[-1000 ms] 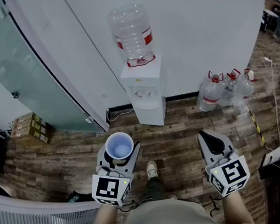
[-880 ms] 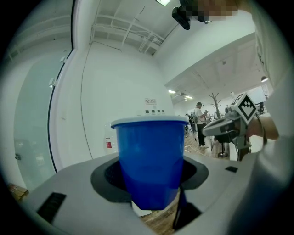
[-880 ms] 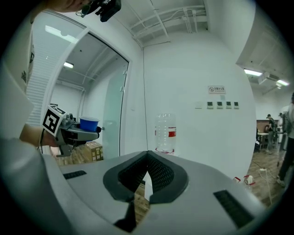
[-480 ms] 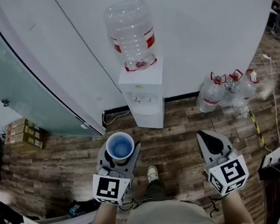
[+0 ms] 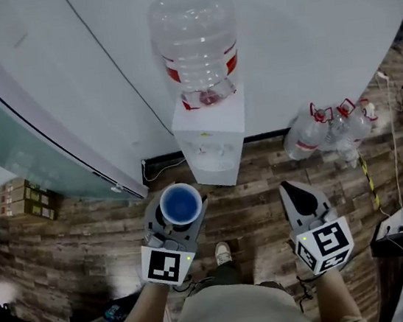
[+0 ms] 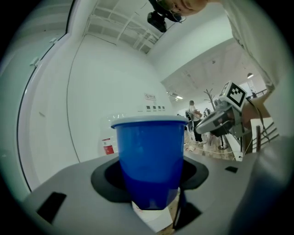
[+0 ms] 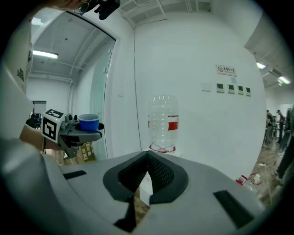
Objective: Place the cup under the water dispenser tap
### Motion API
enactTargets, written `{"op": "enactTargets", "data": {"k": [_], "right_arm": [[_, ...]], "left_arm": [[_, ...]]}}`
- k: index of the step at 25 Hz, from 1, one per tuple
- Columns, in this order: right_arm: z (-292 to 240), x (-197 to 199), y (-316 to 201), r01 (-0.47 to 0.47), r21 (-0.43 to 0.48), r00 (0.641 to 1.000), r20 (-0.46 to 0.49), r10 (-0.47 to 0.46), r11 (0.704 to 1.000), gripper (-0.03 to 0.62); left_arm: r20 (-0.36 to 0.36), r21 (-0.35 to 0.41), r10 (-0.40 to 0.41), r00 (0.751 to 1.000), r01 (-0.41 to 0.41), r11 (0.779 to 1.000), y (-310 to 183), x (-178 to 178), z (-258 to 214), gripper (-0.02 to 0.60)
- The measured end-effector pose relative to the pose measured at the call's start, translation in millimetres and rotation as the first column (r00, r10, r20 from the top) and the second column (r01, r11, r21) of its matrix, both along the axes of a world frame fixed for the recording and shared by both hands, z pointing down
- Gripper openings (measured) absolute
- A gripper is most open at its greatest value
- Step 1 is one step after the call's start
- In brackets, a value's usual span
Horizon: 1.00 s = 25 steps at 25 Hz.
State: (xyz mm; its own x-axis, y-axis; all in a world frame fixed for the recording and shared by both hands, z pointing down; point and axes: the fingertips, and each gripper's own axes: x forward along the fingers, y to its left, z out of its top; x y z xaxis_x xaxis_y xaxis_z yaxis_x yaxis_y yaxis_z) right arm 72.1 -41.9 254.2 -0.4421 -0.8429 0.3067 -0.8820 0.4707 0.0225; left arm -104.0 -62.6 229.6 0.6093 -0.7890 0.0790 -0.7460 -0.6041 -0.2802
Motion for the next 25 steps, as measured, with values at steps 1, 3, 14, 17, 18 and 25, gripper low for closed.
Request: {"op": "enactTargets", "data": {"k": [1,3,14,17,18,25], "right_arm": [[3.2,-4.7,-11.4,-0.002,-0.005,1.000,0.000,0.002,1.000,0.006],[9.9,-12.6,-33.7,-0.003,-0.009,1.000,-0.004,0.003,1.000,0.006],[72.8,-17.8,-103.8,-0.023,-0.061,1.000,-0.008,0.023,0.998,0.006],[96.3,-13.2,-118.4,-0.008,-0.085,1.000,-0.012,0.007,0.996,0.006],[103.9,-11.3,-123.3,-0.001,-0.090,1.000,-0.011,0.000,0.996,0.006],[160.9,-6.2,-163.1,0.061,-0.096,0.998,0.027,-0.059,0.994,0.006]], "left_arm": [[0.005,0.000,0.002,1.000,-0.002,1.000,-11.3,-3.0,4.2,0.253],[-0.017,-0.019,-0.004,1.000,0.004,1.000,-33.9,-8.7,13.2,0.253],[-0.141,-0.075,-0.007,0.990,-0.003,0.997,-97.3,-8.1,63.0,0.253],[-0.150,-0.074,-0.036,0.988,0.025,0.997,-108.6,-4.7,80.6,0.253],[-0.141,-0.073,-0.043,0.989,0.033,0.997,-112.3,-3.0,88.9,0.255],[0.037,-0.019,-0.019,0.999,0.020,1.000,-136.8,17.0,165.0,0.256]]}}
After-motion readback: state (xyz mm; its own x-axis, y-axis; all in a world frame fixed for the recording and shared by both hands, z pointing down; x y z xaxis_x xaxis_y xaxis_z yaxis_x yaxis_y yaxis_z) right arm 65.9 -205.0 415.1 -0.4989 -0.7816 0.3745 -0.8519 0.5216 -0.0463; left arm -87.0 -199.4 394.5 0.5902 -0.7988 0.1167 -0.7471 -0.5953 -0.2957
